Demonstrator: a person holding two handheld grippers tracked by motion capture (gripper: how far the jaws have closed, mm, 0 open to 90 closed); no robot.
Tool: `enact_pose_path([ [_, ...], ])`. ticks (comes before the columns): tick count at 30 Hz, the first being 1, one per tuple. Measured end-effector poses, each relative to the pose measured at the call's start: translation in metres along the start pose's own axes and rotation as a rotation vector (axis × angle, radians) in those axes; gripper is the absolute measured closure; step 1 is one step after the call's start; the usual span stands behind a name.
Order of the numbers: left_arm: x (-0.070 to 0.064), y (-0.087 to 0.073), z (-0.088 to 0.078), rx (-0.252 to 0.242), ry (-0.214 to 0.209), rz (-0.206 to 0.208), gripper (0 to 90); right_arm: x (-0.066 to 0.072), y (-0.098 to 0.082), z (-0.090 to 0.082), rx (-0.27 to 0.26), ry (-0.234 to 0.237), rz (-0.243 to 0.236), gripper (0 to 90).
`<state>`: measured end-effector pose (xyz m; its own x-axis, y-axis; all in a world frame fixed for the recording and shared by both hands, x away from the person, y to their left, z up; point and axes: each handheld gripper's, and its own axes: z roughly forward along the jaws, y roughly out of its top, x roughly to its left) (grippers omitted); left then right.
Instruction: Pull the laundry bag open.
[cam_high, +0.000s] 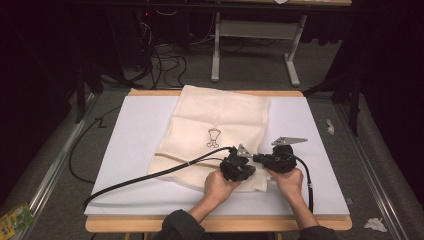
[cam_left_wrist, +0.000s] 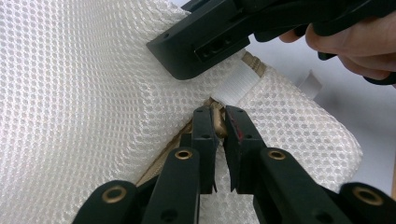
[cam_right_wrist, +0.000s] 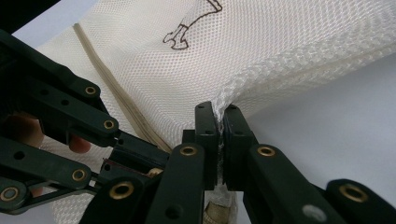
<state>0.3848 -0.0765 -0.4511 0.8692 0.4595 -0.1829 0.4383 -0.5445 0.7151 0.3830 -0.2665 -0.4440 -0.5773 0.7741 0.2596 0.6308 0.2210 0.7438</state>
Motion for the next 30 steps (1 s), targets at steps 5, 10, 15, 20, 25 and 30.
enact_pose_path([
  [5, 0.0001, 0.0002, -0.0011, 0.006, -0.001, 0.007, 84.6, -0.0015, -0.0015, -0.0007, 0.004, 0.000, 0.000, 88.2],
  [10, 0.0005, 0.0006, -0.0021, 0.008, -0.004, 0.010, 86.0, -0.0032, -0.0031, -0.0023, 0.006, -0.002, -0.004, 88.2],
  [15, 0.0003, 0.0010, -0.0037, 0.011, -0.006, 0.015, 86.7, -0.0047, -0.0048, -0.0037, 0.010, -0.005, -0.003, 88.3],
  [20, 0.0005, 0.0011, -0.0052, 0.020, -0.008, 0.021, 86.9, -0.0070, -0.0077, -0.0040, 0.009, -0.004, 0.001, 88.3],
  [25, 0.0008, 0.0013, -0.0081, 0.015, -0.010, 0.026, 86.9, -0.0067, -0.0077, -0.0042, 0.008, -0.005, -0.004, 88.3],
  [30, 0.0030, 0.0007, -0.0100, 0.019, -0.012, 0.026, 87.0, -0.0065, -0.0086, -0.0041, 0.013, -0.006, -0.012, 88.3],
])
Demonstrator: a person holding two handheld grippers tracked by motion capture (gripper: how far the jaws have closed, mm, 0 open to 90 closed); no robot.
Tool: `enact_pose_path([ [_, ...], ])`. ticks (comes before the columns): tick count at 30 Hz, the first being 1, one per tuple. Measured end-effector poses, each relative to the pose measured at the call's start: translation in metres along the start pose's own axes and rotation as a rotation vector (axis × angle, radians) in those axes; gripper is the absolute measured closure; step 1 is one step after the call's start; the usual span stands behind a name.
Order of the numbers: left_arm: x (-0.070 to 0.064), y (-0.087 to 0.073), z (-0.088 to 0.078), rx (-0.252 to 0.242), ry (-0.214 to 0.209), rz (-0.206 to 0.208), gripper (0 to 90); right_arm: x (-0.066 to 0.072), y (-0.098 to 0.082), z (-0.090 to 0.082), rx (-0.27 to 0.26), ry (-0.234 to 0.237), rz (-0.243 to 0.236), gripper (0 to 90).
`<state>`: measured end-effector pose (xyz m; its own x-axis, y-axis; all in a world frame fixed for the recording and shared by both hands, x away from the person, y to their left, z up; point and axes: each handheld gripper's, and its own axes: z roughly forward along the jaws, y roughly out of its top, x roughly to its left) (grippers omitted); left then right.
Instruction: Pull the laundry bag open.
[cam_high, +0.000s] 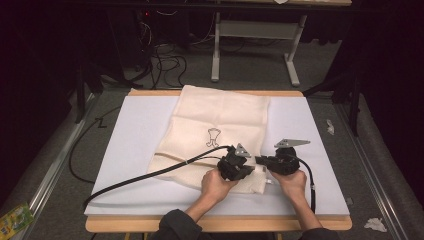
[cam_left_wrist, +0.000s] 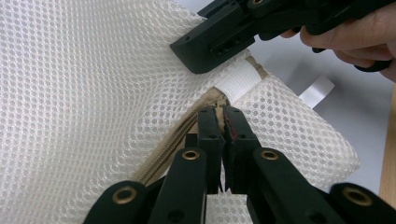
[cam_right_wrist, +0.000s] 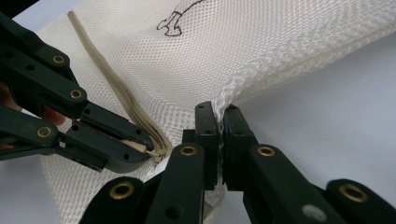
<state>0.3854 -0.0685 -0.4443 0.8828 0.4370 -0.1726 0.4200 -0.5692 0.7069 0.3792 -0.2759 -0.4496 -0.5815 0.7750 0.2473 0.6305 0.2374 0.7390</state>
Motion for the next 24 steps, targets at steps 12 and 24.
enact_pose_path([
  [12, 0.004, -0.001, -0.004, 0.022, 0.018, 0.002, 87.1, -0.001, -0.002, -0.001, -0.003, 0.012, 0.017, 88.3],
  [24, 0.007, -0.004, -0.013, 0.007, 0.025, 0.002, 87.0, 0.003, 0.001, -0.002, -0.004, -0.011, -0.011, 88.3],
])
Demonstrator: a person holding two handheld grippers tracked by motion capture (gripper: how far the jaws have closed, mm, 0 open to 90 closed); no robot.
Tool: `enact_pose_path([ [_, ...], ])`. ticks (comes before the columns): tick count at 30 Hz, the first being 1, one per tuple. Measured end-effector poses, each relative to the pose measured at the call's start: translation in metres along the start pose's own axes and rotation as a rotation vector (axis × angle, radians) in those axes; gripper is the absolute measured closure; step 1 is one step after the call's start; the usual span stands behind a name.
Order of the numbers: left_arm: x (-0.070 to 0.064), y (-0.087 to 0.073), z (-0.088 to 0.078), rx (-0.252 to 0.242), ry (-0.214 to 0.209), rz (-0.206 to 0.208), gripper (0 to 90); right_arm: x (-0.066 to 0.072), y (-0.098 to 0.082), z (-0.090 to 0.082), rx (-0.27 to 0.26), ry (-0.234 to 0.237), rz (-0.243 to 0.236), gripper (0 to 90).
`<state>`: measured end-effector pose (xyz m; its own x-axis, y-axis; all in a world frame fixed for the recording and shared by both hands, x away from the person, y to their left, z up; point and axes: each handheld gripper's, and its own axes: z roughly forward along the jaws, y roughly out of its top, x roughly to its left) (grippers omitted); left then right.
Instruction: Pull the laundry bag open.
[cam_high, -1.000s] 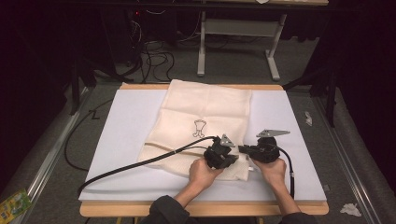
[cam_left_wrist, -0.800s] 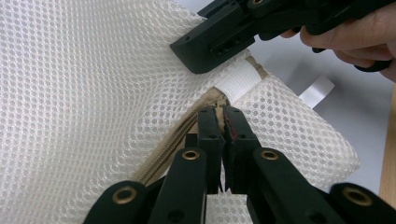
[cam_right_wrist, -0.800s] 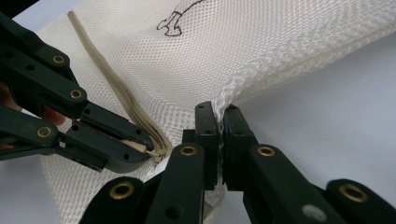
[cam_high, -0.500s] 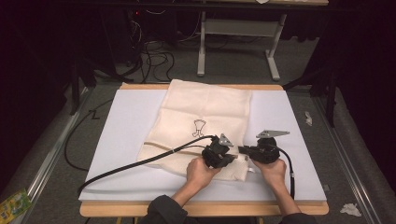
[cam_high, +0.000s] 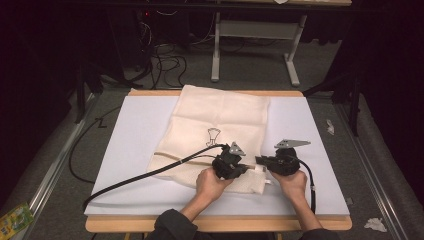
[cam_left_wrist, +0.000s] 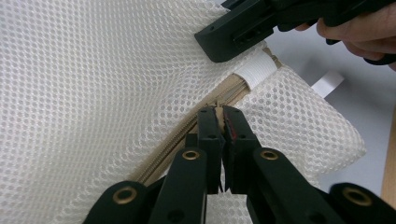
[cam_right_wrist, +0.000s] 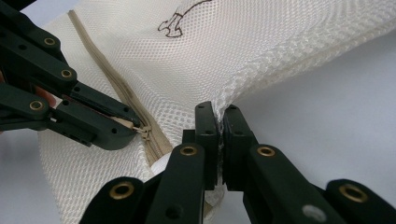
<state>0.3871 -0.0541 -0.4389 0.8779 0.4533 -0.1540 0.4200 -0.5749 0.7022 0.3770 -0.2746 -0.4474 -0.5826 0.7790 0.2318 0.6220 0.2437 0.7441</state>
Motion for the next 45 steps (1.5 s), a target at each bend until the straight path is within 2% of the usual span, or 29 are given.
enact_pose_path([
  [6, 0.001, 0.001, -0.005, -0.007, 0.015, 0.003, 87.0, 0.000, 0.002, -0.002, -0.001, -0.005, -0.004, 88.3],
  [7, 0.003, -0.001, -0.008, -0.002, 0.033, 0.010, 87.0, 0.000, 0.001, -0.002, 0.002, -0.011, -0.004, 88.3],
  [14, 0.014, -0.010, -0.021, -0.023, 0.042, -0.018, 87.0, -0.001, 0.001, -0.004, 0.003, -0.014, -0.001, 88.3],
  [19, 0.017, -0.015, -0.028, -0.018, 0.066, -0.020, 87.1, -0.001, 0.001, -0.002, 0.011, -0.020, -0.001, 88.3],
  [25, 0.023, -0.019, -0.033, -0.028, 0.071, -0.036, 87.1, -0.003, 0.000, -0.002, 0.008, -0.032, 0.006, 88.3],
  [40, 0.023, -0.020, -0.039, -0.058, 0.066, -0.037, 87.1, -0.002, 0.001, -0.003, 0.003, -0.034, 0.001, 88.2],
  [45, 0.031, -0.028, -0.044, -0.071, 0.067, -0.069, 87.1, 0.000, 0.001, -0.002, 0.011, -0.047, -0.006, 88.3],
])
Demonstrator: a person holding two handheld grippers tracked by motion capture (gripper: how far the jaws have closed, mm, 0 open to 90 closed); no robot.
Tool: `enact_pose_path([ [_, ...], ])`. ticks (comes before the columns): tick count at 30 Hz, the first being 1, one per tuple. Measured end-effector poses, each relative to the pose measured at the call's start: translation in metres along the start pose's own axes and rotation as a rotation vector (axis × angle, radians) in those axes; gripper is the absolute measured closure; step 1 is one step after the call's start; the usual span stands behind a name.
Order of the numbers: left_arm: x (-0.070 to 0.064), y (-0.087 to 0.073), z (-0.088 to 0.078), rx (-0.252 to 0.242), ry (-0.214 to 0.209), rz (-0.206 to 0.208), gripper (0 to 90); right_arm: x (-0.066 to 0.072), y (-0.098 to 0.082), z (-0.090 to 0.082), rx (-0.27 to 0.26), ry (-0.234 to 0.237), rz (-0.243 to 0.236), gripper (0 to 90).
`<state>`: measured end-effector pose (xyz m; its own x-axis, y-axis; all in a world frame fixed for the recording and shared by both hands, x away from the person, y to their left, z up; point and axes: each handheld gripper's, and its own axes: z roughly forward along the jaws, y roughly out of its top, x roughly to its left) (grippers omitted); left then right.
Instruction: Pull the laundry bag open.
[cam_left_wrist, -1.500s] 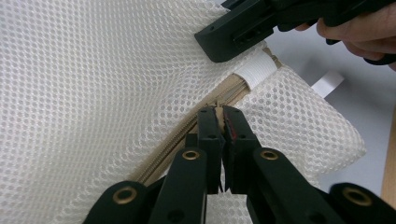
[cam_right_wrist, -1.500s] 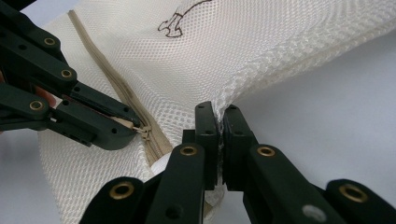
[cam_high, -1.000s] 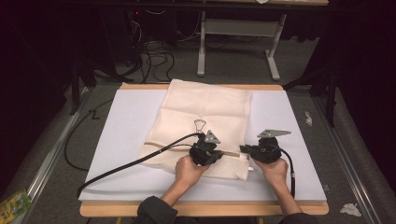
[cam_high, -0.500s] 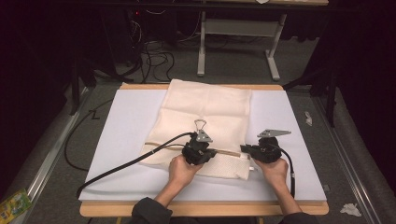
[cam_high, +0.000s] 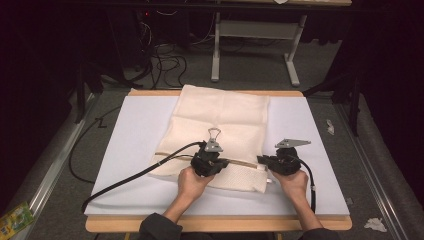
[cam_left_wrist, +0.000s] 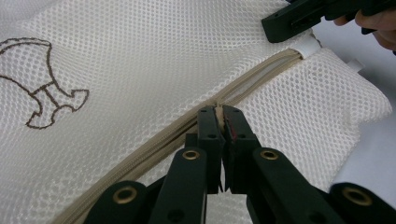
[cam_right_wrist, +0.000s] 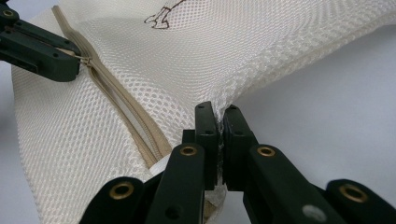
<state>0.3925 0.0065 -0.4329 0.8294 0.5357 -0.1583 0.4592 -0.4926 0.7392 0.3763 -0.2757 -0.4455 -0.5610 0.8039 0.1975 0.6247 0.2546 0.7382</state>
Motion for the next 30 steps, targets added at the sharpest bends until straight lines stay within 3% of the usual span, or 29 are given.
enact_pose_path([
  [9, 0.007, -0.004, -0.011, -0.011, 0.017, -0.007, 87.1, 0.000, 0.000, 0.001, 0.010, -0.005, -0.003, 88.3],
  [16, 0.017, -0.012, -0.016, -0.024, 0.017, -0.044, 87.1, -0.003, 0.000, 0.001, 0.028, -0.011, -0.001, 88.3],
  [30, 0.016, -0.012, -0.018, -0.032, 0.017, -0.039, 87.1, -0.002, 0.003, 0.001, 0.030, -0.017, -0.006, 88.3],
])
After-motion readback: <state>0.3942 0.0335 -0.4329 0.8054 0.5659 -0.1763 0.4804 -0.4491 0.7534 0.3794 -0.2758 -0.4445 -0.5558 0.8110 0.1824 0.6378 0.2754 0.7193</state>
